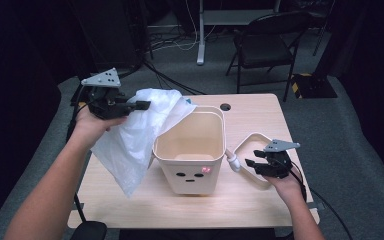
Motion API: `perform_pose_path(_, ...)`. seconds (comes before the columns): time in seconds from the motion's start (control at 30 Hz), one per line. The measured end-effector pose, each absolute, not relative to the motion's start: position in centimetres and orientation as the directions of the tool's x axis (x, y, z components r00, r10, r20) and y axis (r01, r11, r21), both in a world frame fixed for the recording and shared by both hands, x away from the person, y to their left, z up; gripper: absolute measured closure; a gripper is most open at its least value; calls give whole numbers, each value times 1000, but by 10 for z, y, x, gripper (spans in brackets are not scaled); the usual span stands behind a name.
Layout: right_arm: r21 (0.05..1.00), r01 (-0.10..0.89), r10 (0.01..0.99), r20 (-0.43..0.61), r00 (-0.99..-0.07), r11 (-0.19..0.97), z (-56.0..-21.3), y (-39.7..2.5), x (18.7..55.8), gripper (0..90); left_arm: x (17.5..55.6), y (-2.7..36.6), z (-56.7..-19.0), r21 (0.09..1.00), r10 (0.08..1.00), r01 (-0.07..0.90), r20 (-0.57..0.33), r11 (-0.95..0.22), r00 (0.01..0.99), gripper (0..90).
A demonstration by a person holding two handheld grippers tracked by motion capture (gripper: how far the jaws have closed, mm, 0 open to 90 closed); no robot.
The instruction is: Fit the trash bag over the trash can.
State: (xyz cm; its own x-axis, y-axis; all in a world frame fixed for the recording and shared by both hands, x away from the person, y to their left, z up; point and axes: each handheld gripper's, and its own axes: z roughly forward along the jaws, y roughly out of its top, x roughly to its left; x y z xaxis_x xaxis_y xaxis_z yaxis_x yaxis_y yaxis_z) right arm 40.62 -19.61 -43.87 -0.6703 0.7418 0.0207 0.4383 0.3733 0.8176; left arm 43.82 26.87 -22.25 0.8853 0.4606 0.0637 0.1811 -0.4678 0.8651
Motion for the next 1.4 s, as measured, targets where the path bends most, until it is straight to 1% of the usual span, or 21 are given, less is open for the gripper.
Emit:
perform_pose_path(0.13, 826, 433, 740, 28, -672, 362, -433, -197, 407, 479, 438, 262, -228, 861, 449, 188, 51, -472, 892, 884)
perform_pose_path(0.2, 828, 430, 740, 28, -672, 360, -431, -197, 407, 480, 439, 259, -231, 862, 453, 197, 42, -467, 891, 861)
perform_pose_path(0.3, 825, 431, 740, 23, -672, 366, -429, -198, 406, 480, 441, 256, -233, 873, 462, 217, 11, -436, 887, 770)
perform_pose_path(0.37, 824, 428, 740, 16, -673, 371, -428, -199, 406, 481, 443, 253, -235, 871, 467, 237, -10, -431, 884, 649)
perform_pose_path(0.47, 826, 428, 743, 17, -669, 366, -427, -202, 405, 481, 445, 249, -238, 864, 476, 251, -15, -437, 879, 536)
perform_pose_path(0.57, 828, 429, 746, 18, -665, 362, -426, -204, 404, 481, 446, 245, -242, 865, 479, 262, -29, -429, 877, 474)
perform_pose_path(0.73, 829, 425, 747, 13, -664, 363, -425, -205, 403, 481, 449, 238, -247, 856, 475, 270, -33, -441, 879, 407)
perform_pose_path(0.93, 828, 419, 743, 5, -669, 372, -422, -204, 402, 481, 453, 228, -255, 837, 476, 265, -7, -478, 879, 411)
perform_pose_path(1.03, 828, 417, 738, 5, -675, 375, -419, -203, 402, 480, 456, 226, -258, 830, 479, 267, 0, -489, 878, 448)
perform_pose_path(1.13, 829, 414, 732, 8, -682, 376, -416, -202, 401, 480, 459, 224, -259, 825, 485, 273, 3, -496, 874, 516)
perform_pose_path(1.23, 833, 409, 724, 13, -690, 374, -411, -202, 401, 480, 461, 222, -259, 818, 490, 270, 17, -508, 871, 603)
perform_pose_path(1.4, 839, 400, 707, 25, -707, 370, -402, -201, 398, 479, 463, 220, -259, 818, 497, 269, 24, -509, 868, 710)
